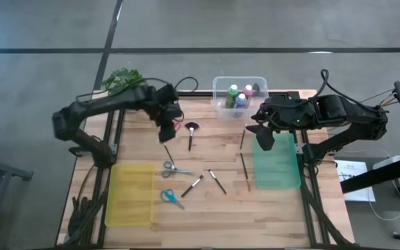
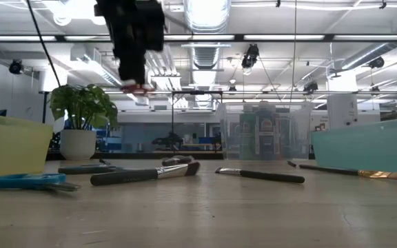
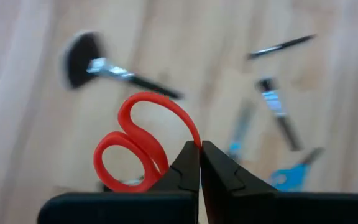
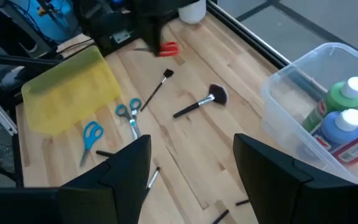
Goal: Pick & Place Paint Supplies
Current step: Put the red scissors into the yellow bin
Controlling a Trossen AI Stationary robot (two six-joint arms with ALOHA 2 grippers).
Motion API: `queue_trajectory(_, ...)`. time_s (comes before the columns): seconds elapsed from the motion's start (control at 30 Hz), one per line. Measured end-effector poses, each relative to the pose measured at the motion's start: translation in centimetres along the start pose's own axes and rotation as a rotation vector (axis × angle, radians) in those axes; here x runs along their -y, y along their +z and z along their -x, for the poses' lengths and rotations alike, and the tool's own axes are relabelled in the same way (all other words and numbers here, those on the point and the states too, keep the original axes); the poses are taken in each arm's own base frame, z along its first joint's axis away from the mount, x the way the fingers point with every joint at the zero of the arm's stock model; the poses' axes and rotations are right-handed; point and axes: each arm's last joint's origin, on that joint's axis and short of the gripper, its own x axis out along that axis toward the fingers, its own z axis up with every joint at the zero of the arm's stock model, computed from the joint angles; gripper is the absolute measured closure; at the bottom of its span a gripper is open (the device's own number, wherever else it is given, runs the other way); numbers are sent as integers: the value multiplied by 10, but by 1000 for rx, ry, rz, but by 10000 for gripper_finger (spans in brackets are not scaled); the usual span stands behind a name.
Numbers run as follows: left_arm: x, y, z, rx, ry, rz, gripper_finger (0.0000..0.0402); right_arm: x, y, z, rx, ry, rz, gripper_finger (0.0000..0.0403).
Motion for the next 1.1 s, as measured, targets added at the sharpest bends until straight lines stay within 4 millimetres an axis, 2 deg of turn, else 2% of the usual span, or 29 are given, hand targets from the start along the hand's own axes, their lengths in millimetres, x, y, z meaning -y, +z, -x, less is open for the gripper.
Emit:
queue_trajectory(0.07, 21, -3, 6, 22, -2, 13, 398, 0, 0, 0, 0, 0, 7, 175)
queue_trajectory(0.2, 53, -21, 3, 3, 13, 62, 398, -1, -1, 1, -2, 3, 14, 175)
queue_trajectory(0.43, 110, -82, -4, -32, -46, 197, 399, -1, -1, 1, -2, 4, 15, 175)
queue_trajectory(0.57, 134, -116, -9, -14, -61, 318, 399, -1, -1, 1, -2, 4, 15, 175)
queue_trajectory(0.8, 151, -166, -27, -65, 7, 475, 400, -1, -1, 1, -3, 4, 15, 175)
queue_trajectory(0.97, 151, -184, -45, -89, 27, 530, 397, -1, -1, 1, -3, 4, 15, 175)
queue_trajectory(1.1, 141, -196, -61, -109, 64, 568, 371, -1, -1, 1, -3, 4, 15, 175)
